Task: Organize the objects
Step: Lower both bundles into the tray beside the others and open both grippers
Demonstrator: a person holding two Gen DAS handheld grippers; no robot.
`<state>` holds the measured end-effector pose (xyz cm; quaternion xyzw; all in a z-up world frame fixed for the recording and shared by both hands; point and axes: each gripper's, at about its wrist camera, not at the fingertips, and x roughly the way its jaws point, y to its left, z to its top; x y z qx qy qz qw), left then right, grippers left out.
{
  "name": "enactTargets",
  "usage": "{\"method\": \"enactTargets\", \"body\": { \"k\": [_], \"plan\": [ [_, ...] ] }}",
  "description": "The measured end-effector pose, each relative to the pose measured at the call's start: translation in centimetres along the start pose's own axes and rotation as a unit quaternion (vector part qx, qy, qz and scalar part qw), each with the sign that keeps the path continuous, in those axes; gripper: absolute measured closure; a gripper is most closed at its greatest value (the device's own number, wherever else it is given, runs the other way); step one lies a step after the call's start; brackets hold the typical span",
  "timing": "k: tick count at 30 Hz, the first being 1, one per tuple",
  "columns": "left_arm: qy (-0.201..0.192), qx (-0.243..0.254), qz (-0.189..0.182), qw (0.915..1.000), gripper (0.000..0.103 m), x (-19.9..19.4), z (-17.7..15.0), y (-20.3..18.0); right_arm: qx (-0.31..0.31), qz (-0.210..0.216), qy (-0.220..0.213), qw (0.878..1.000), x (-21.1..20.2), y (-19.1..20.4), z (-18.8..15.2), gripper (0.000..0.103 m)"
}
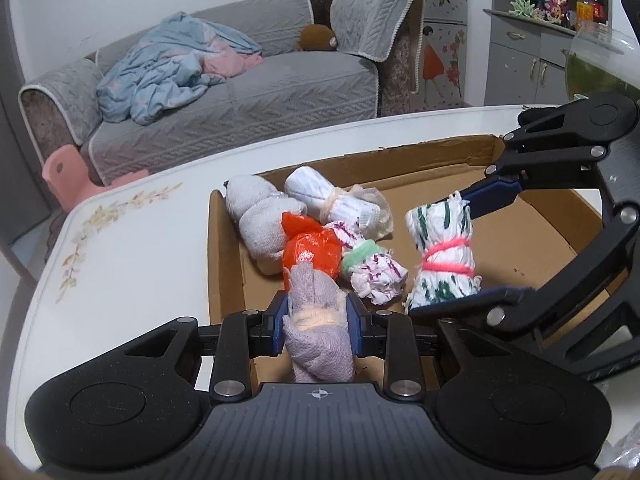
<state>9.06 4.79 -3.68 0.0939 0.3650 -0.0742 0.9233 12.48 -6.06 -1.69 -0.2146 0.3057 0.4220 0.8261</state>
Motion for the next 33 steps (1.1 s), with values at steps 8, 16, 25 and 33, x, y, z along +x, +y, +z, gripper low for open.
{"method": "enactTargets", "body": {
  "k": [8, 16, 25, 33],
  "plan": [
    [0.016, 0.002, 0.01, 0.9998, 0.067, 1.0, -0.6, -0.1, -0.014, 0.0, 0.018, 1.0, 1.3, 0.1, -0.1, 0.047],
    [0.026, 0.007, 0.026, 0.9993, 0.068, 1.7, -1.2, -0.3, -0.026, 0.005, 0.034, 0.999, 2.8, 0.4, -0.1, 0.047],
    [0.026, 0.026, 0.048, 0.9982, 0.067, 2.1, -0.9, -0.8, -0.051, 0.011, 0.046, 0.998, 4.2, 0.5, -0.7, 0.047],
    [0.025, 0.052, 0.066, 0.9962, 0.056, 2.3, -0.9, -1.2, -0.058, 0.034, 0.058, 0.996, 5.0, 0.1, -0.9, 0.046]
  ]
}}
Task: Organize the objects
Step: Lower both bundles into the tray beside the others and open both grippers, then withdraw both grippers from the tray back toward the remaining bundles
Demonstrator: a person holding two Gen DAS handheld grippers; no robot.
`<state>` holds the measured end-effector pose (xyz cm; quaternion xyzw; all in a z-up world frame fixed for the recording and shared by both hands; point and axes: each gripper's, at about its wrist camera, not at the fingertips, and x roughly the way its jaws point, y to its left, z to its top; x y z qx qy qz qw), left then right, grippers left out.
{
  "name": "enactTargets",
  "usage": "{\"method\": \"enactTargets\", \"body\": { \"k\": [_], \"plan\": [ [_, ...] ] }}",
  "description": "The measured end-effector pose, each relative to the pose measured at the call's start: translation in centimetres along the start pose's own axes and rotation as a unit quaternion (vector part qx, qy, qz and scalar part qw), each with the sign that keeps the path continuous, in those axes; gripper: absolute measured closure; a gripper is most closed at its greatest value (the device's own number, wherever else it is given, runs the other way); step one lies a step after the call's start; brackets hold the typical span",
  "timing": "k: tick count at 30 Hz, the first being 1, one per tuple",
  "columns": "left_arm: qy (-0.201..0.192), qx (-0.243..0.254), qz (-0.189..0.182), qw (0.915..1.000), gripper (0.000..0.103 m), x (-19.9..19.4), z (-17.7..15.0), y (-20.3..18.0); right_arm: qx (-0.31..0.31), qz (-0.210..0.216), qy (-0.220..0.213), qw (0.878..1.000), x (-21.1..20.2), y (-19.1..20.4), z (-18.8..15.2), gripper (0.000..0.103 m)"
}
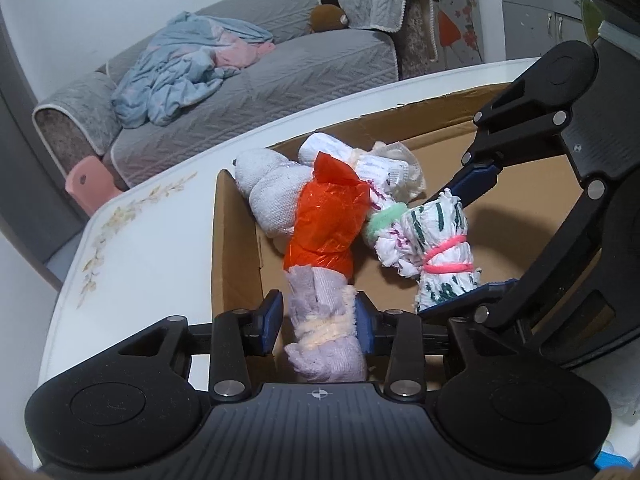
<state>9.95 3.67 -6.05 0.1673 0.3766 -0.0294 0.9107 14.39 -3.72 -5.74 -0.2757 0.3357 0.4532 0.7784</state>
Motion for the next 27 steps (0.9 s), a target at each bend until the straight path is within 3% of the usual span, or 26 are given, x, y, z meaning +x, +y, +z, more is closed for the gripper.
{"method": "enactTargets", "body": {
  "k": [8, 13, 18, 27],
  "plan": [
    [-0.02, 0.014, 0.017, 0.9995, 0.033, -1.4, 0.1, -0.3, -0.001, -0.005, 0.005, 1.0, -0.5, -0.1, -0.5, 0.039],
    [-0.027, 0.028, 0.028, 0.9989, 0.031, -2.3, 0.2, -0.9, -0.004, -0.004, 0.008, 1.0, -0.5, -0.1, -0.4, 0.038],
    [-0.037, 0.024, 0.043, 0.9981, 0.018, -3.1, 0.0, -0.3, -0.011, -0.003, 0.004, 1.0, -0.6, 0.0, -0.2, 0.034],
    [-0.032, -0.002, 0.038, 0.9988, 0.015, -4.4, -0.2, 0.8, -0.013, -0.005, -0.003, 1.0, -1.0, 0.2, 0.3, 0.031]
  ]
}}
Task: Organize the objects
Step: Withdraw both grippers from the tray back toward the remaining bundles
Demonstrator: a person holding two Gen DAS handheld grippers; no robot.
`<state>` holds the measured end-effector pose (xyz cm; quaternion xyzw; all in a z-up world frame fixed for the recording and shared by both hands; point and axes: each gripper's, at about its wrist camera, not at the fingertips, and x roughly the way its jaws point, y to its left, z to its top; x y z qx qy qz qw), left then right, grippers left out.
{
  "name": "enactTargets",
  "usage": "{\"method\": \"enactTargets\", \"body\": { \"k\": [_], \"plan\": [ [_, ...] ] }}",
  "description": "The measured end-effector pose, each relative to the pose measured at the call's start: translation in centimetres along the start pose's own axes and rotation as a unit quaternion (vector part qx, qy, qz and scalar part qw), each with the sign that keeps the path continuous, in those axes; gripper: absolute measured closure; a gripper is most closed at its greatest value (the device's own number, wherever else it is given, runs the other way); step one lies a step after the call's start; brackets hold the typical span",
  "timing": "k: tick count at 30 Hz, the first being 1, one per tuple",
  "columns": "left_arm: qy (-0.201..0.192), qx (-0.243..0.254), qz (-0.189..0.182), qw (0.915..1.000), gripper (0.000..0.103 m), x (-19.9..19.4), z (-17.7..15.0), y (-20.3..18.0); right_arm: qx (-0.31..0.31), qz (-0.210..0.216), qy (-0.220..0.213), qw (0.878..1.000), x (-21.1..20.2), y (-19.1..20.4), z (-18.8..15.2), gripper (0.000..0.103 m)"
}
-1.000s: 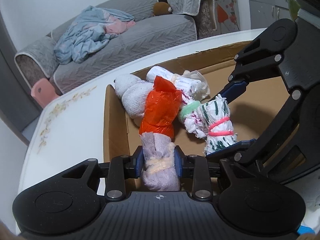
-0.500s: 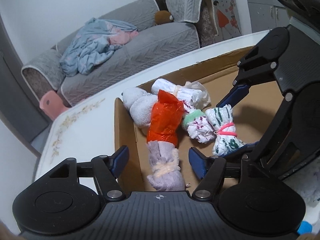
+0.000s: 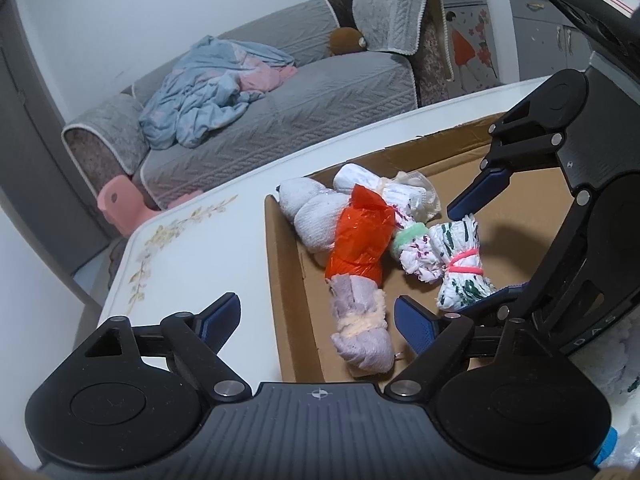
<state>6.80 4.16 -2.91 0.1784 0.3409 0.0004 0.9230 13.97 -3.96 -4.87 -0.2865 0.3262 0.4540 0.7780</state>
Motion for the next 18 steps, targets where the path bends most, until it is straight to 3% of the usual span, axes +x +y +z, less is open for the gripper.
{"method": "enactTargets", "body": {
  "k": [18],
  "plan": [
    [-0.006, -0.017, -0.01, 0.9998, 0.012, -3.0, -0.2, 0.7, 0.007, -0.015, -0.016, 1.0, -2.5, 0.3, 0.2, 0.025]
  ]
}}
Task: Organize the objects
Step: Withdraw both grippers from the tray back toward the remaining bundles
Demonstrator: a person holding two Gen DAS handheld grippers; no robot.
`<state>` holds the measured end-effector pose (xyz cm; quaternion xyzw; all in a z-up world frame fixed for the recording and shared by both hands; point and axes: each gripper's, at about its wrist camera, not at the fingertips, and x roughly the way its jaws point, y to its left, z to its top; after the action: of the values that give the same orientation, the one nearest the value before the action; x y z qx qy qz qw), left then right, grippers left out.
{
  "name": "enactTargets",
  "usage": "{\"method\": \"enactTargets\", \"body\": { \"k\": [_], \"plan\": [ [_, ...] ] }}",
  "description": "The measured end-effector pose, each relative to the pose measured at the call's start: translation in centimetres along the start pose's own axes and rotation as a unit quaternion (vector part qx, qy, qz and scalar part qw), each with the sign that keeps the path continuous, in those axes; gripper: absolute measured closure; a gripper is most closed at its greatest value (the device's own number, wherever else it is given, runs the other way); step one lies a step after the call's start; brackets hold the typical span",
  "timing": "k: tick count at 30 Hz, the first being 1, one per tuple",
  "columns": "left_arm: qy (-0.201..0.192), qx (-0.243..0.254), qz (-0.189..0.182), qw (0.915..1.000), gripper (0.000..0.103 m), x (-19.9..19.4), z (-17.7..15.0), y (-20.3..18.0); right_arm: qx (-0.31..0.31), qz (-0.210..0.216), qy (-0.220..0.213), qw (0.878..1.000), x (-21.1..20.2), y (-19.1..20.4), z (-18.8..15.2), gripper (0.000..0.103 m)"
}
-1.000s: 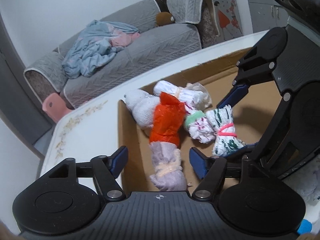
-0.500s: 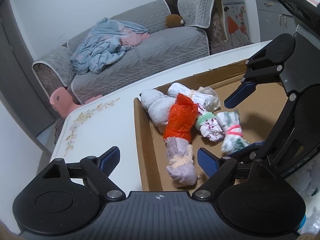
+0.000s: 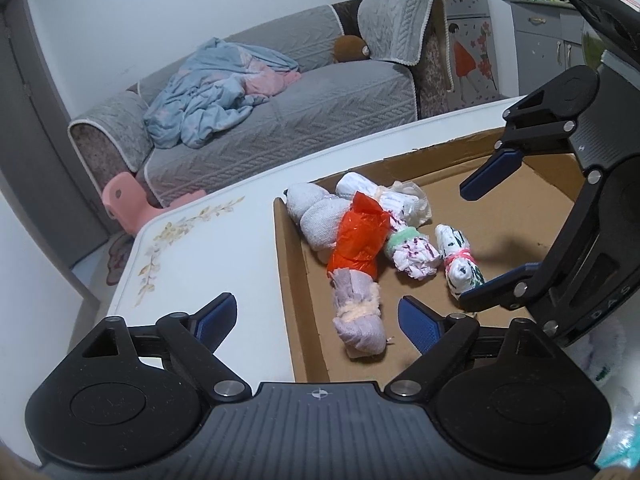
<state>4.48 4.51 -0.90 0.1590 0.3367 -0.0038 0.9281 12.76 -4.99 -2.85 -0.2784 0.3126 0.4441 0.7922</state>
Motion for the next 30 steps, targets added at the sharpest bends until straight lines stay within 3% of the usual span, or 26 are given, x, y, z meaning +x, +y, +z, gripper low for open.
{"method": "enactTargets", "body": {
  "k": [9, 17, 30],
  "plan": [
    [-0.018, -0.016, -0.011, 0.9997, 0.009, -3.5, -0.1, 0.1, 0.025, -0.012, -0.04, 0.999, -4.5, 0.3, -1.4, 0.021],
    [-0.039, -0.041, -0.026, 0.9981, 0.008, -6.6, -1.2, 0.1, 0.056, -0.033, -0.079, 0.995, -9.4, 1.2, -4.6, 0.014],
    [-0.039, -0.146, -0.047, 0.9874, 0.001, -13.5, -10.3, -1.2, 0.125, -0.054, -0.098, 0.986, -15.4, 4.8, -13.4, 0.01]
  ]
}}
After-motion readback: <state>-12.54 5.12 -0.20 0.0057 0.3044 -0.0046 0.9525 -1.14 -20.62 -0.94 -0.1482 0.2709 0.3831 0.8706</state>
